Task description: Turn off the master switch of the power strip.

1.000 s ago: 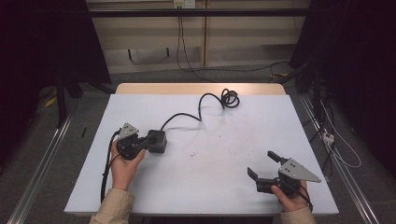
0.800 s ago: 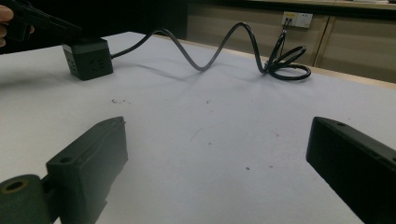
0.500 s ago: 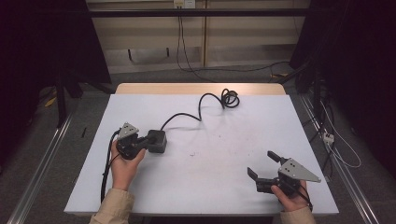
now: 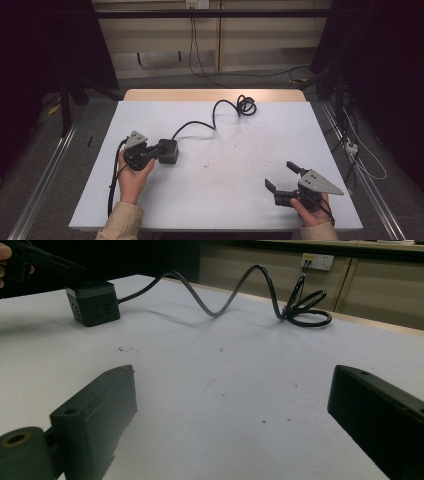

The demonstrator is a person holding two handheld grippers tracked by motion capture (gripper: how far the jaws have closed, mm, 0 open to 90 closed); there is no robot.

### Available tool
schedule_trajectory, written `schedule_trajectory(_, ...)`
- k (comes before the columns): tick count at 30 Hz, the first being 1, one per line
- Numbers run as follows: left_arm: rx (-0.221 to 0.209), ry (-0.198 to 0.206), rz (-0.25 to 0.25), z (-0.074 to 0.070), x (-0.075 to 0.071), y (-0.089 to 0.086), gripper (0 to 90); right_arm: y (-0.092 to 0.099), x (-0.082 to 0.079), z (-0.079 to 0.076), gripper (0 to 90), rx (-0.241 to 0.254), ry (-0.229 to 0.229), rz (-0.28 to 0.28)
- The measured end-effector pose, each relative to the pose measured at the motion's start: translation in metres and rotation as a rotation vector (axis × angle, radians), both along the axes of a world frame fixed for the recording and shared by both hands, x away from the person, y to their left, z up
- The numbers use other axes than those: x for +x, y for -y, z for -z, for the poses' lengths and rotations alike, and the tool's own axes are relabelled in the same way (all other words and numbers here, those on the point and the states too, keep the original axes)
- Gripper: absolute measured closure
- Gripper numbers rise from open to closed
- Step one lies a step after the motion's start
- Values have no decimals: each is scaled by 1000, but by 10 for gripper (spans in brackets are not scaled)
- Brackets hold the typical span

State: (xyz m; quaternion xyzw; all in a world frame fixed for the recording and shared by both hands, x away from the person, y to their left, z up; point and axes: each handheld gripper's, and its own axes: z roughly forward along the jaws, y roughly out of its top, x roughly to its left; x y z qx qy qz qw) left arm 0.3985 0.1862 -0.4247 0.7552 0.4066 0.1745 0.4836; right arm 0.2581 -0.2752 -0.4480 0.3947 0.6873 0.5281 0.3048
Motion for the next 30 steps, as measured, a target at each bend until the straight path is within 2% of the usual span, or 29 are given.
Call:
schedule_trajectory(7, -12, -7, -5, 0, 0, -1, 900, 0, 0, 0, 51, 0, 1, 1)
schedule_trajectory(11, -17, -9, 9, -1, -2, 0, 888, 0, 0, 0, 51, 2, 2, 0)
schedule_trajectory(17, -28, -16, 7, -3, -4, 0, 744, 0, 0, -1, 50, 1, 4, 1)
schedule_trajectory(19, -43, -12, 11, -4, -5, 1, 725, 0, 0, -1, 51, 1, 3, 1)
schedule_trajectory(23, -47, -11, 13, -7, -6, 1, 640, 0, 0, 0, 51, 1, 2, 1)
schedule_trajectory(30, -74, -33, 51, -12, -10, 1, 485, 1, -1, -1, 50, 2, 5, 4)
